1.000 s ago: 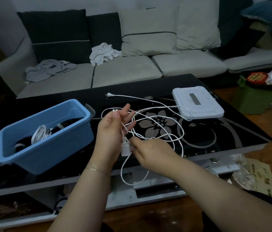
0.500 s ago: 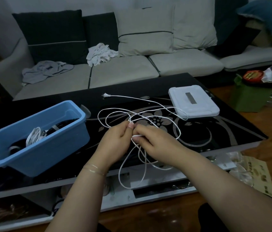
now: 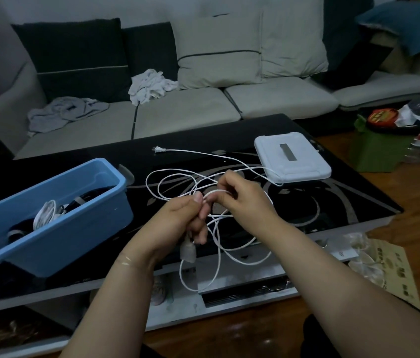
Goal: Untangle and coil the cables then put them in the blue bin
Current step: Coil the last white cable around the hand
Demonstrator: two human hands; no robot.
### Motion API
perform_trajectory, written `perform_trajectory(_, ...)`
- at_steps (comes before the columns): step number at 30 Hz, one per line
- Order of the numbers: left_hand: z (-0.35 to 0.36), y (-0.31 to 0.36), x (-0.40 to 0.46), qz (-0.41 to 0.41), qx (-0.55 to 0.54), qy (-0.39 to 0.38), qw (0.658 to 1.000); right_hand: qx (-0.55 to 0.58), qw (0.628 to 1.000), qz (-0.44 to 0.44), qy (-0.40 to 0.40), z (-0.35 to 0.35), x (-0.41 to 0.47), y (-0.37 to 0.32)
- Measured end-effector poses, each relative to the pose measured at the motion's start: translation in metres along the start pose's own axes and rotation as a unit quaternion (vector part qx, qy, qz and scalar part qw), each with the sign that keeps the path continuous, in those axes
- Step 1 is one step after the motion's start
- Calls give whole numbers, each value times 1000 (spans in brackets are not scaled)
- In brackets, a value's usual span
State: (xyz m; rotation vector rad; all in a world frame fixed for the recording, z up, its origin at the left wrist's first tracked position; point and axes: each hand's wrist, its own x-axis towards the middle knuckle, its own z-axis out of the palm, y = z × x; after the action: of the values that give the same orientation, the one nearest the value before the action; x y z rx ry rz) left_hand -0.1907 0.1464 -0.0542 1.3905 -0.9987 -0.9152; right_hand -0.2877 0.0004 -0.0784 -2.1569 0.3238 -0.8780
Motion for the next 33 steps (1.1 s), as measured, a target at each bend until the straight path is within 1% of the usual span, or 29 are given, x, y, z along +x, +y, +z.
perform_trajectory(3,2,-2,3,45,-101,-8,994,24,1000,-6,11,4,3,1)
perform_trajectory(6,3,0,6,79,-210,46,973,4,1000,20,11,9,4,7)
perform_trajectory(8,-1,2,6,91,-281,81,952,-24,997,65,-19,11,5,13)
perform_trajectory(10,-5,3,6,99,-301,102,943,-66,989,101,-80,15,4,16)
perform_trajectory(13,-10,3,6,109,-288,146,940,-135,975,92,-154,28,-4,10)
perform_trajectory(16,-13,2,9,118,-257,209,936,-219,956,29,-193,38,-13,1)
perform_trajectory(19,-16,1,10,116,-232,265,929,-262,941,-34,-214,43,-19,-10)
perform_trajectory(22,-16,1,8,101,-195,304,927,-269,932,-68,-234,47,-21,-20)
perform_trajectory(24,-16,-1,8,84,-138,318,934,-274,930,-77,-234,45,-21,-23)
perform_trajectory(26,-18,-4,8,49,-89,337,936,-277,929,-94,-229,43,-22,-24)
perform_trajectory(29,-19,-3,9,7,-110,340,934,-278,923,-127,-233,43,-27,-25)
perform_trajectory(31,-22,-2,9,9,-123,338,933,-269,922,-140,-239,43,-30,-26)
perform_trajectory(33,-24,-2,9,8,-111,339,934,-253,926,-148,-237,40,-31,-28)
